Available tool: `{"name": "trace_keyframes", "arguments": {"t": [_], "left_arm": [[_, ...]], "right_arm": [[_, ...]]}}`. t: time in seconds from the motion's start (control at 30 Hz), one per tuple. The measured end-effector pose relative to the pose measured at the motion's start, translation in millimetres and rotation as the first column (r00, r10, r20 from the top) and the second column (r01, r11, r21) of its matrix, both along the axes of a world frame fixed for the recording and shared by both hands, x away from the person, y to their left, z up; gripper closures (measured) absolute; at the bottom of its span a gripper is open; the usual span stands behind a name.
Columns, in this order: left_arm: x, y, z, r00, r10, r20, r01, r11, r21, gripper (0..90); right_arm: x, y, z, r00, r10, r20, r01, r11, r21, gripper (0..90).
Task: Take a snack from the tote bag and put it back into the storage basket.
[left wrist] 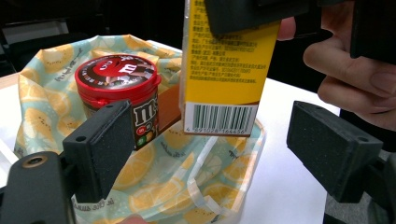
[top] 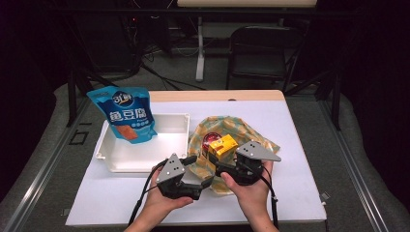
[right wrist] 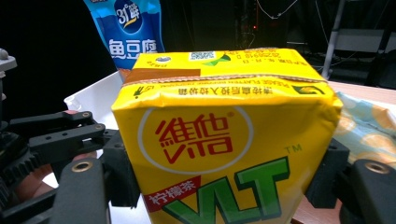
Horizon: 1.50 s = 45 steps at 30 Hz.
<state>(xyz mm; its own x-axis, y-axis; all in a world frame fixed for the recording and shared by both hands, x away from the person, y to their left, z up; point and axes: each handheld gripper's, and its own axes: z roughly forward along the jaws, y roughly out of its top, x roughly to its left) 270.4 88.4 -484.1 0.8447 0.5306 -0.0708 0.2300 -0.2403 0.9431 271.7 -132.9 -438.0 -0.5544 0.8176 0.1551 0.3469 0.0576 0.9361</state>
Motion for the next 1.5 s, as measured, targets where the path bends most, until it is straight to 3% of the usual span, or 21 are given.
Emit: {"name": "trace_keyframes", "arguments": {"t": [0.1,0.13,0.4,0.47,0.5,0.6,0.7,0.87,0.9,1.03,1.1,1.27,1.4,1.5], "left_arm": [[-0.2,-1.3,-0.2,1.0000,-0.002,-0.002,0.002,1.0000,0.003,15.2],[-1.1,-2.4,-0.1,0.9998,0.019,0.005,-0.019,0.9998,0.006,15.2],[-2.0,-4.3,0.9,0.9998,-0.018,-0.002,0.018,0.9998,0.008,16.4],[-3.9,-6.9,0.8,0.9999,0.009,0.010,-0.009,0.9998,0.016,17.2],[-3.0,-5.9,1.6,0.9996,-0.028,-0.002,0.028,0.9994,0.021,17.7],[-4.7,-8.2,1.1,0.9999,0.002,0.015,-0.002,0.9998,0.021,19.4],[-5.9,-8.8,1.2,0.9992,0.027,0.030,-0.028,0.9991,0.031,23.6],[-6.4,-10.3,-0.8,0.9987,0.028,0.043,-0.030,0.9982,0.051,32.4],[-7.5,-10.8,-0.6,0.9973,0.051,0.052,-0.054,0.9970,0.057,33.6],[-3.9,-5.3,-0.3,0.9984,0.051,0.024,-0.051,0.9986,0.016,44.9],[-3.0,-3.3,-1.4,0.9992,0.040,0.008,-0.040,0.9992,0.002,45.8],[-4.4,-2.5,-2.6,0.9982,0.058,0.016,-0.059,0.9982,0.011,48.4],[-5.3,-0.6,-1.6,0.9961,0.079,0.039,-0.081,0.9963,0.029,49.9],[-3.5,2.5,-0.2,0.9976,0.061,0.031,-0.062,0.9978,0.023,50.6]], "right_arm": [[-1.1,2.8,-0.1,1.0000,0.009,0.000,-0.009,1.000,0.000,29.3],[-1.4,3.7,-0.1,0.9999,0.016,0.004,-0.016,1.000,0.004,29.2],[-3.9,11.7,-0.2,0.9993,0.037,-0.001,-0.037,0.999,0.004,29.2],[-4.6,14.1,-0.8,0.9990,0.044,0.000,-0.044,0.999,-0.002,29.2],[-5.2,15.5,-1.0,0.9988,0.049,-0.002,-0.049,0.999,-0.002,29.2],[-6.5,19.4,-1.8,0.9982,0.060,-0.003,-0.060,0.998,-0.006,29.2],[-7.0,23.3,-3.6,0.9978,0.065,-0.008,-0.065,0.998,-0.007,29.2],[-7.3,27.3,-6.1,0.9971,0.074,-0.015,-0.075,0.997,-0.012,29.1],[-7.1,27.9,-6.3,0.9968,0.078,-0.019,-0.079,0.997,-0.012,29.1],[-6.4,28.6,-7.8,0.9962,0.083,-0.024,-0.084,0.996,-0.014,28.9],[-5.8,28.7,-8.5,0.9958,0.089,-0.024,-0.089,0.996,0.000,28.9],[-5.3,30.5,-9.5,0.9952,0.093,-0.030,-0.094,0.996,-0.013,28.2],[-2.4,28.9,-10.0,0.9940,0.104,-0.034,-0.103,0.995,0.009,26.2],[-1.9,27.4,-8.9,0.9949,0.097,-0.027,-0.096,0.995,0.016,23.6]]}}
